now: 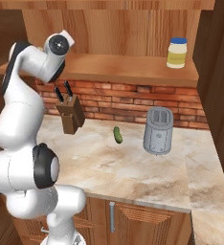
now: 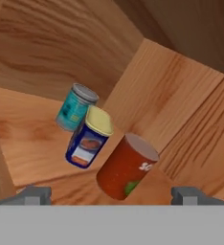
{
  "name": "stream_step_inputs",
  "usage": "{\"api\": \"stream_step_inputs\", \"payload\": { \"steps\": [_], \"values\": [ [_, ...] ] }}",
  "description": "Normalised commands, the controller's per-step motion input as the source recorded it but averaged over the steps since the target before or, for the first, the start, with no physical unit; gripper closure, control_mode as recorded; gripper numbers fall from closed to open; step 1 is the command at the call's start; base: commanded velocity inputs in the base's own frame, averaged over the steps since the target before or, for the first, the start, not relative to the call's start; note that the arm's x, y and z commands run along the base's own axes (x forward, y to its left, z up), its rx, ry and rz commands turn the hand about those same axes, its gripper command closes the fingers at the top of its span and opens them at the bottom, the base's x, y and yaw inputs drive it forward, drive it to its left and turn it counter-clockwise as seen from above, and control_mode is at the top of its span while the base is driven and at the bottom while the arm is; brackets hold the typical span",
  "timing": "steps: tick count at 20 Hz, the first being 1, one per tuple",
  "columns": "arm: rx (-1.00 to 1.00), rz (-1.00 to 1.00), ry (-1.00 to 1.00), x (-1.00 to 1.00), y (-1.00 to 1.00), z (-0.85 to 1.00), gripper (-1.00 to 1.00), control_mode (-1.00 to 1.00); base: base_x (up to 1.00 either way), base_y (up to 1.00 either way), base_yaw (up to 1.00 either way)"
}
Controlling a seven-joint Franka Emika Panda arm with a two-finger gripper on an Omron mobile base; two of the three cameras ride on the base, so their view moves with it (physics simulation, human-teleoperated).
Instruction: Pick the cans from the counter and place them in their designated side in the cabinet.
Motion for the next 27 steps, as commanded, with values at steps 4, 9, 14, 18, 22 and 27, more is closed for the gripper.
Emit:
{"api": "stream_step_inputs", "payload": {
  "steps": [4, 9, 14, 18, 22, 27],
  "values": [
    [0.0, 0.01, -0.04, -0.66, -0.3, 0.0, -1.0, -1.0, 0.0, 0.0, 0.0],
    [0.0, 0.0, 0.0, -0.72, -0.27, -0.05, -1.0, -1.0, 0.0, 0.0, 0.0],
    [0.0, 0.0, 0.0, -0.76, -0.25, -0.07, -1.0, -1.0, 0.0, 0.0, 0.0],
    [0.0, 0.0, 0.0, -0.75, -0.24, -0.1, -1.0, -1.0, 0.0, 0.0, 0.0],
    [-0.02, 0.0, 0.01, -0.72, -0.19, -0.13, -1.0, -1.0, 0.0, 0.0, 0.0],
    [-0.04, -0.01, 0.12, -0.63, -0.16, -0.14, -1.0, -1.0, 0.0, 0.0, 0.0]
  ]
}}
